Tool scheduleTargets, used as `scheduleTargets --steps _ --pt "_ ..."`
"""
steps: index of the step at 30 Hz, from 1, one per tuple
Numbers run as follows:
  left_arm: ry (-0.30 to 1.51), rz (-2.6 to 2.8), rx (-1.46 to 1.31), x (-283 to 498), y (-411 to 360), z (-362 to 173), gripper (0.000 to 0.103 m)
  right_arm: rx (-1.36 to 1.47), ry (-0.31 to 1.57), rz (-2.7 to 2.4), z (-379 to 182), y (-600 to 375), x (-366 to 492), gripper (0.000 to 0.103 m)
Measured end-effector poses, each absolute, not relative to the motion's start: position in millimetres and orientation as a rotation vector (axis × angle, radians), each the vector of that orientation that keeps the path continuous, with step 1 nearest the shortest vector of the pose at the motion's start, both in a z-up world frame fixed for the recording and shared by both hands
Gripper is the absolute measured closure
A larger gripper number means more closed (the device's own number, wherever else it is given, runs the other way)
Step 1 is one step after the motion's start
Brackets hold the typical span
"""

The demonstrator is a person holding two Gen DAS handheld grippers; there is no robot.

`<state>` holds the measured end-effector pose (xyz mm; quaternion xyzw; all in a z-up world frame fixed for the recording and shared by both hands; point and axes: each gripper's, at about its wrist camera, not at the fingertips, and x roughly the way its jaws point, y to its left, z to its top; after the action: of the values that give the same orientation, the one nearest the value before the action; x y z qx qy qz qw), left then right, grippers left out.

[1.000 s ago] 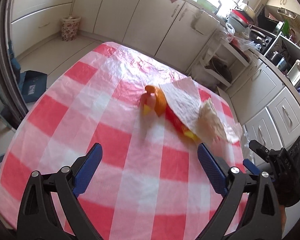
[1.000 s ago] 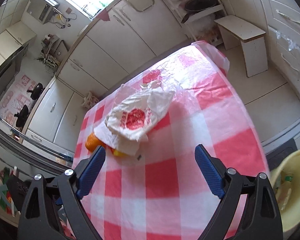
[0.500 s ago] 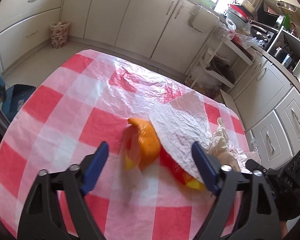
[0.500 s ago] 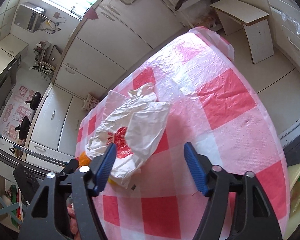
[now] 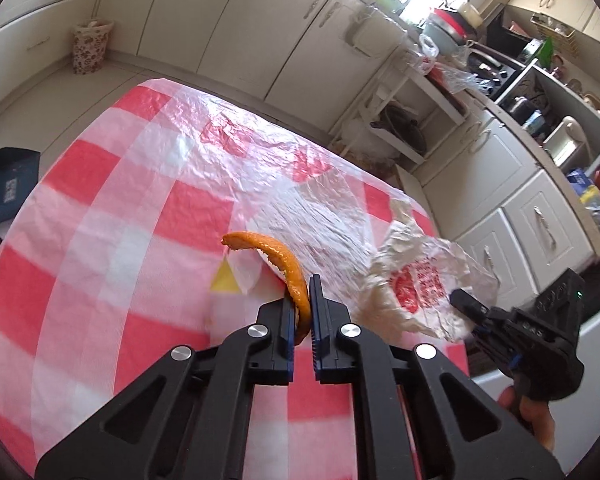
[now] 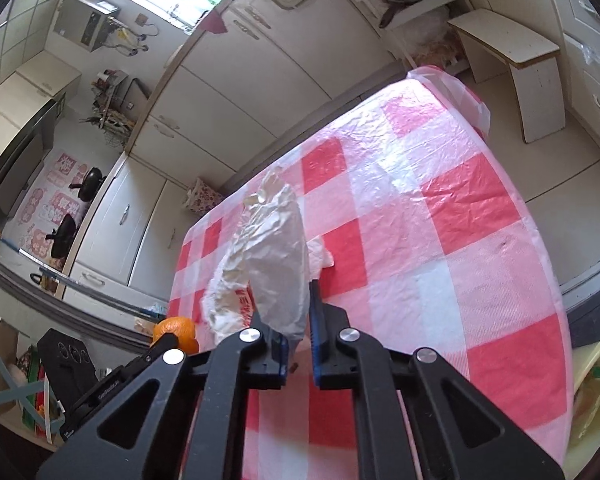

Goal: Collect trash
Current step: 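Close the left tool on the orange peel while the right tool closes on the white bag, then carry the peel and bag to the yellow bucket and open both tools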

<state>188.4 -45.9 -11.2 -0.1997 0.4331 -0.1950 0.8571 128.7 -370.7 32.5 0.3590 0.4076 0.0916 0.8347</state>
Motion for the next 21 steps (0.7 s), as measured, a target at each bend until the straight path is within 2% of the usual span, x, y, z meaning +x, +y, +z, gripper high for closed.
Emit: scheduleTargets --steps 8,21 --pt "0.914 -0.525 -0.457 112.1 -27.3 -1.2 0.097 0.709 0.838 0.228 59.9 -380.2 75.3 0.094" --pt "0.915 -0.597 -0.275 30.3 -73.9 -5.4 0.097 0.685 0.833 0.16 64.8 -402.8 -2.8 0.094"
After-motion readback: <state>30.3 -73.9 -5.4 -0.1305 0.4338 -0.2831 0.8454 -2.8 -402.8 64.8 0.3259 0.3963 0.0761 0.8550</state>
